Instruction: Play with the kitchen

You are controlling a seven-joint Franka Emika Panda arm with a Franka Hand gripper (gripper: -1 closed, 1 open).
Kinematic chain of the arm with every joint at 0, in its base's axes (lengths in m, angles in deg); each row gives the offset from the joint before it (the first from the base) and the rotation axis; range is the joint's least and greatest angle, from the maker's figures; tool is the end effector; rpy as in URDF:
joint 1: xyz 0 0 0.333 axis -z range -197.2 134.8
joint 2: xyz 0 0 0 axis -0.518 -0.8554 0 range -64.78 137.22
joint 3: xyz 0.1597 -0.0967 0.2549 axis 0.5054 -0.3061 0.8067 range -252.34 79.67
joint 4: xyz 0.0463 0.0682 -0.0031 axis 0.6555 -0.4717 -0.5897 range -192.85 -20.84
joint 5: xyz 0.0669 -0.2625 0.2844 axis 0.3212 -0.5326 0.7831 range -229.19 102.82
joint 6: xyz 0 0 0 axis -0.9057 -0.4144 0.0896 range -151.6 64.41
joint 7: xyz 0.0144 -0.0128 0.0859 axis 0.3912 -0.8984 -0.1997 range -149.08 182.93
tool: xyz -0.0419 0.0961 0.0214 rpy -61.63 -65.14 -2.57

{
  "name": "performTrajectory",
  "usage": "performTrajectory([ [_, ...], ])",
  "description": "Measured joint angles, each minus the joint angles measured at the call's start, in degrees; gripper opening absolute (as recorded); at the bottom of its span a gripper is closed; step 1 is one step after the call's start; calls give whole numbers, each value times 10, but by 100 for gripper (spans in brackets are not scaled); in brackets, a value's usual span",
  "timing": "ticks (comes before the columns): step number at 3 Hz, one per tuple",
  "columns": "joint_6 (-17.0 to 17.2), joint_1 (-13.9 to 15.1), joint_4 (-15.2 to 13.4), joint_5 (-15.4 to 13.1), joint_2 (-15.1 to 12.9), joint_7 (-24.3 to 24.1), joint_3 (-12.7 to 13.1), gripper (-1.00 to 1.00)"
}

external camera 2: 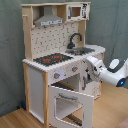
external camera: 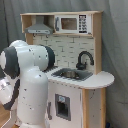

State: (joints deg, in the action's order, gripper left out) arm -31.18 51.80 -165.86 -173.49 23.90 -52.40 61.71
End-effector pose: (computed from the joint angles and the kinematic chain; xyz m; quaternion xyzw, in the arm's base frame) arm 0.2662 0.3510 0.3656 0.5825 0.3598 0.5757 0.4471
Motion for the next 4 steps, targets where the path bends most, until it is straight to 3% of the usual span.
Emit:
performTrajectory([
  [2, -17, 23, -13, -25, 10, -110, -11, 100],
  [4, -83, 47, -5, -72, 37, -185, -35, 100],
])
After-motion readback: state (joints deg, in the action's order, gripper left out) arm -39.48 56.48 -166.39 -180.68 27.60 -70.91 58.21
